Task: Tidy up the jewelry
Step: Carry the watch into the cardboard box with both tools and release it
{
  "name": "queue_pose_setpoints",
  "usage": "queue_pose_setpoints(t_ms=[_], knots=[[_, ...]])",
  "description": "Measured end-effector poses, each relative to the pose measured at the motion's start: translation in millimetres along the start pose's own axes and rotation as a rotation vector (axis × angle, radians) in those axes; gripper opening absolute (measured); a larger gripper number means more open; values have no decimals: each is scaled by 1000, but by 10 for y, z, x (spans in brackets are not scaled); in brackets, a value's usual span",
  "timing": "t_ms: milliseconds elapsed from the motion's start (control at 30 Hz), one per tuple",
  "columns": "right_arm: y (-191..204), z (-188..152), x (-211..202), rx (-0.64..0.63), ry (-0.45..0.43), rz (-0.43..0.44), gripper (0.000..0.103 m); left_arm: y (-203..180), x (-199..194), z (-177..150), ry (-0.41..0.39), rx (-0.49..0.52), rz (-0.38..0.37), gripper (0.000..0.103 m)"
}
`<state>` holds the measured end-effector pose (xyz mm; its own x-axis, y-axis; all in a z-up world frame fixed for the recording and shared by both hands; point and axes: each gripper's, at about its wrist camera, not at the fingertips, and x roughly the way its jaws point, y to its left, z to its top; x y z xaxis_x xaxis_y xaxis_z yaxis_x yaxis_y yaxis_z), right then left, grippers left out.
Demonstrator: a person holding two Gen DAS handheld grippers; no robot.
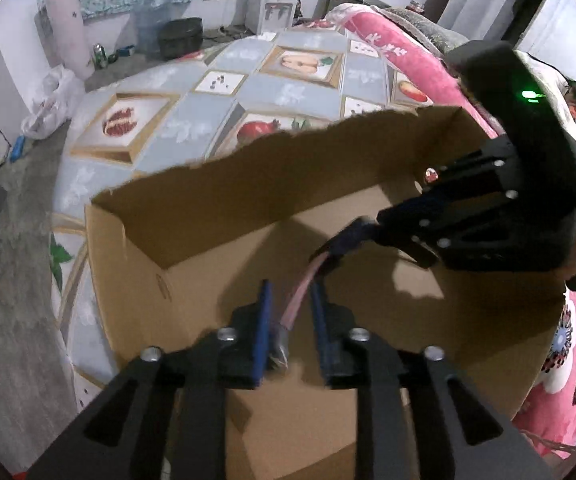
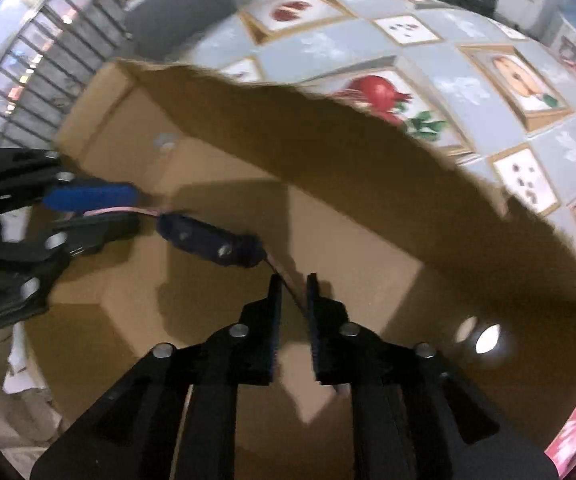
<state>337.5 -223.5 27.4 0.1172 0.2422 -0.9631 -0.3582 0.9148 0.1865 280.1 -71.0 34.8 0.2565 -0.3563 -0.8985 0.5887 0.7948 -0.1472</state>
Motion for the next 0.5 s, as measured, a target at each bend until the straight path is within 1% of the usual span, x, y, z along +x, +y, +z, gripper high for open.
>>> queue_pose_setpoints(t_ms=[33, 100, 167, 233, 300, 367, 400, 467, 500], knots=[[-2, -4, -41, -1, -17, -11, 27, -4, -25, 7, -10, 1, -3, 30], [17, -27, -144, -19, -62, -53, 40, -3, -91, 26, -41, 2, -18, 40], [30, -75, -261, -35, -106, -95, 41, 26, -196, 21, -90, -5, -4, 49], [20, -169, -386, -29, -148, -110, 42, 89, -316, 9, -133, -28, -16, 50], [-19, -263, -563, -3, -208, -95, 42, 170, -456, -19, -185, -58, -32, 51], [-88, -328, -728, 18, -284, -63, 45, 283, -615, -88, -252, -96, -39, 54], [-133, -282, -775, 20, -307, -63, 48, 327, -670, -121, -275, -111, -40, 55], [-139, -389, -943, 26, -359, -63, 48, 431, -758, -197, -310, -144, -29, 56], [-197, -374, -963, 34, -375, -52, 48, 470, -788, -230, -322, -158, -29, 57]])
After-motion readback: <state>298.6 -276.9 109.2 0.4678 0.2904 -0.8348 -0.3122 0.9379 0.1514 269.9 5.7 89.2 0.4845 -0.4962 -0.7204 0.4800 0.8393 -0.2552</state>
